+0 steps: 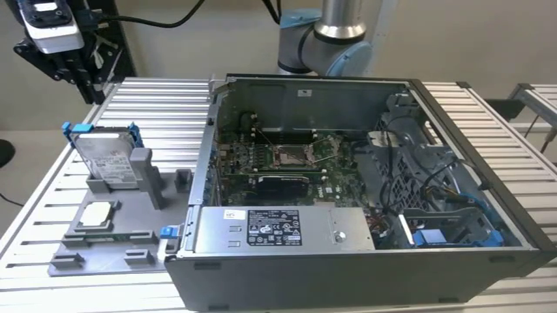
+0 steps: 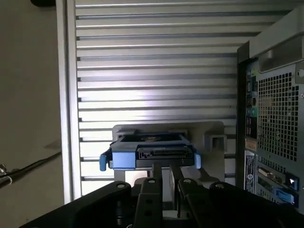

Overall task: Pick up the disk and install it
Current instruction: 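Reach for the disk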

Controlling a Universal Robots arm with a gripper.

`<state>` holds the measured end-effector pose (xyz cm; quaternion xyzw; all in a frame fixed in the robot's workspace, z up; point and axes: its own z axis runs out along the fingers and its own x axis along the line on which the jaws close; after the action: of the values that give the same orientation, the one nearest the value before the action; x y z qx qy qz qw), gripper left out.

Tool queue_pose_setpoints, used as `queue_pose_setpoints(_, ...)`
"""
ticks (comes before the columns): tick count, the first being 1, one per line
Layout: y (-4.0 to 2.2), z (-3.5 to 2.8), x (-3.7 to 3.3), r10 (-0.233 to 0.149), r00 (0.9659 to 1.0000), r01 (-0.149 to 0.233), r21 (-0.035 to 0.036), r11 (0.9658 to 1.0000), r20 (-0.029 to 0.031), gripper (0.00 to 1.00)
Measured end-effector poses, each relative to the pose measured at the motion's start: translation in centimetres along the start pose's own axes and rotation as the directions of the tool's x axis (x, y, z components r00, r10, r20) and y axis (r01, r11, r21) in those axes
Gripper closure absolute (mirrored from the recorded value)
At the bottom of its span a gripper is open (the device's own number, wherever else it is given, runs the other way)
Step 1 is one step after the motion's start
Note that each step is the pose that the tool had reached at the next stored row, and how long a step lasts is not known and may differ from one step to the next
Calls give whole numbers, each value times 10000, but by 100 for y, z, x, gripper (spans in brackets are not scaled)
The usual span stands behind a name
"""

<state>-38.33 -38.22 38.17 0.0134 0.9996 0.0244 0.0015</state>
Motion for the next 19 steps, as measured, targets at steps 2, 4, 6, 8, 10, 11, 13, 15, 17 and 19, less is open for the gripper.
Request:
queue_pose_setpoints(2,-2,4,40,-98,10000,98,0,10000,-5,100)
queue_pose_setpoints(4,-10,9,71,-210,9998,210,-1,9998,-8,100)
queue_pose_setpoints(6,-22,12,96,-314,9995,314,-1,9995,-14,100)
queue_pose_setpoints(8,-35,16,120,-422,9991,422,-2,9991,-18,100)
queue_pose_setpoints(10,-45,18,145,-521,9986,521,-3,9986,-24,100)
queue_pose_setpoints(11,-48,20,160,-580,9983,580,-3,9983,-27,100)
queue_pose_setpoints(13,-53,23,186,-720,9974,720,-3,9974,-33,100)
queue_pose_setpoints(15,-56,26,211,-878,9961,878,-5,9961,-38,100)
queue_pose_setpoints(17,-57,28,246,-1001,9950,1001,-5,9950,-43,100)
queue_pose_setpoints(19,-59,29,305,-1037,9946,1037,-5,9946,-45,100)
